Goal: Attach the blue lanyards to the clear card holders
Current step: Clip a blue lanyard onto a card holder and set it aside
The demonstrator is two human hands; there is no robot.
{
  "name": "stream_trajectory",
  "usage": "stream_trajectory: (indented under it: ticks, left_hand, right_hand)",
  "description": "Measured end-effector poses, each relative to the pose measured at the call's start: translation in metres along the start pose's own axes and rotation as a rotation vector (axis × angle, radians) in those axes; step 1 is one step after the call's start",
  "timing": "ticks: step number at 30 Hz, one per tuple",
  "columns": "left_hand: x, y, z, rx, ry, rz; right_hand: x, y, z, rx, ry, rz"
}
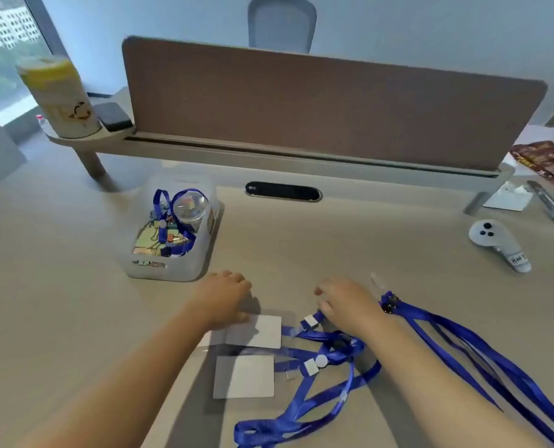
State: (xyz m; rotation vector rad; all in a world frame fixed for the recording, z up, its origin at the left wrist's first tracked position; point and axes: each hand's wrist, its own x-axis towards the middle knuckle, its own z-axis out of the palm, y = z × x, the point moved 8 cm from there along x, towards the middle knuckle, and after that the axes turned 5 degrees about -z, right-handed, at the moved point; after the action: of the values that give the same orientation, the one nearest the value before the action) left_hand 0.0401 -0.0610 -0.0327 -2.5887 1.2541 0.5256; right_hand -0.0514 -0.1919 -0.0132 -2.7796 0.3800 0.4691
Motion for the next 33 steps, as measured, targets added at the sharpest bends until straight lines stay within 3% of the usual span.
stream_trajectory:
  ticks: [3, 7, 14, 18, 23, 33]
  left_hand:
    - [0.008, 0.006, 0.028, -0.015, -0.112, -0.004]
    - [0.014, 0.01, 0.048, -0.001, -0.147, -0.014]
    - [0.023, 0.003, 0.027, 0.031, 0.007, -0.049]
    - [0.025, -0.008, 0.004, -0.296, 0.044, -0.096]
    - [0.022, -0.017, -0.031, -0.436, 0.141, -0.105]
    - [0.016, -0.043, -0.071, -0.637, 0.295, -0.237]
  right_hand:
    - [0.008, 0.006, 0.013, 0.008, -0.005, 0.001]
    - [0.013, 0.009, 0.023, 0.008, -0.02, -0.007]
    - [0.017, 0.006, 0.023, 0.049, 0.004, -0.029]
    - [0.019, 0.001, 0.02, 0.105, 0.021, -0.052]
    - [0.02, 0.0, 0.014, 0.185, 0.013, -0.033]
    - [0.019, -0.014, -0.027, 0.682, 0.162, -0.034]
